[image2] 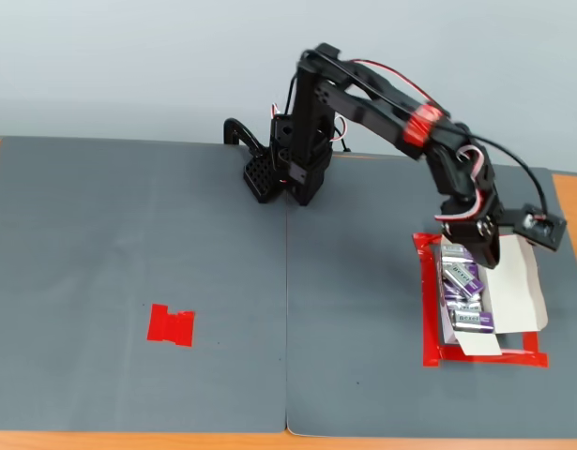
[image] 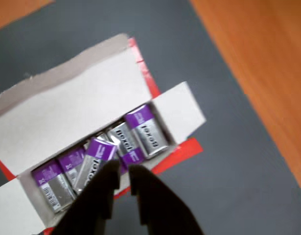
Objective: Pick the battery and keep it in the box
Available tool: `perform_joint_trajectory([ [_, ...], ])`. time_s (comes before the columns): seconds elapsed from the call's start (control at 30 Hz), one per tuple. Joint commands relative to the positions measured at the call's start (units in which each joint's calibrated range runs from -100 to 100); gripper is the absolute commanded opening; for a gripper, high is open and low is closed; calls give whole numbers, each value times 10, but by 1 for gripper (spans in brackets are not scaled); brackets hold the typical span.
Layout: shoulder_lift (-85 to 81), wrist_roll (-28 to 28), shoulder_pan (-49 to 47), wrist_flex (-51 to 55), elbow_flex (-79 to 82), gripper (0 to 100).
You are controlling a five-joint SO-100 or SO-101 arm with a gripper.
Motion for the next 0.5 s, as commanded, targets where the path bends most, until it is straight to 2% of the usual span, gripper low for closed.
perform_joint_trajectory([
  [0.0, -107, -1, 54, 1, 24, 2],
  [0.47, -425, -2, 307, 0, 284, 2],
])
